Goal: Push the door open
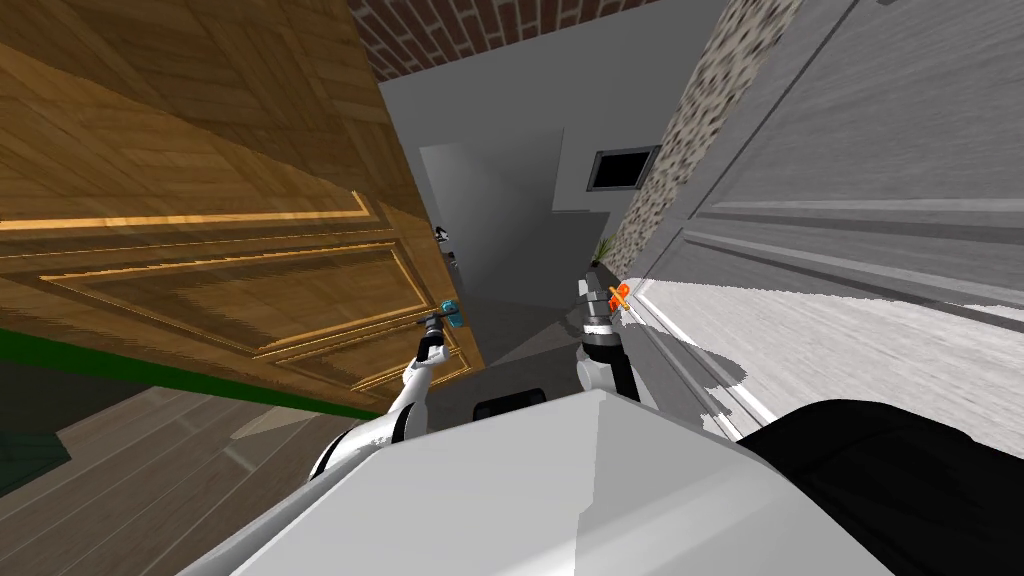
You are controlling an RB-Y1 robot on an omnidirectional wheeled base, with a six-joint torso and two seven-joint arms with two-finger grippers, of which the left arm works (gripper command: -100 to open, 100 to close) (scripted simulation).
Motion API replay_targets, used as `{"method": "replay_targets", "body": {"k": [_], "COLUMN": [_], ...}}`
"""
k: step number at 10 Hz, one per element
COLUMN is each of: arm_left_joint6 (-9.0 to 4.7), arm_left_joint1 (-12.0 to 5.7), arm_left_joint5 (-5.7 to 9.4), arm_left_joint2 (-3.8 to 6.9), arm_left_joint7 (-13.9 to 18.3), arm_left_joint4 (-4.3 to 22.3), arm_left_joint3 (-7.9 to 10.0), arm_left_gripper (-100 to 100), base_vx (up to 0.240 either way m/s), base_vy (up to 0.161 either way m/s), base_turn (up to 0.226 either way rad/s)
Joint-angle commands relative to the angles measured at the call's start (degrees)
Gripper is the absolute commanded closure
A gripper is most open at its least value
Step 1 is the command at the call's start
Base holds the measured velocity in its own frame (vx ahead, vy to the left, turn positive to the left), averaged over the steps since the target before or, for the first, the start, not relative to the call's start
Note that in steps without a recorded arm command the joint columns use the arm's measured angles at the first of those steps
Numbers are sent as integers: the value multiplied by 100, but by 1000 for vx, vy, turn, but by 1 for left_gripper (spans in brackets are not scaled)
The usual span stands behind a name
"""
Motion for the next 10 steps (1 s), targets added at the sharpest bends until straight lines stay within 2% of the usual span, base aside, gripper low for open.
{"method": "replay_targets", "body": {"k": [1,8,9,10], "arm_left_joint6": [-8,-34,-33,-45], "arm_left_joint1": [-13,39,44,55], "arm_left_joint5": [30,148,146,179], "arm_left_joint2": [58,204,229,281], "arm_left_joint7": [-7,-123,-114,-147], "arm_left_joint4": [-25,-7,53,50], "arm_left_joint3": [75,438,436,538], "arm_left_gripper": [100,100,100,100], "base_vx": [159,176,84,102], "base_vy": [-74,-87,-27,3], "base_turn": [55,62,55,53]}}
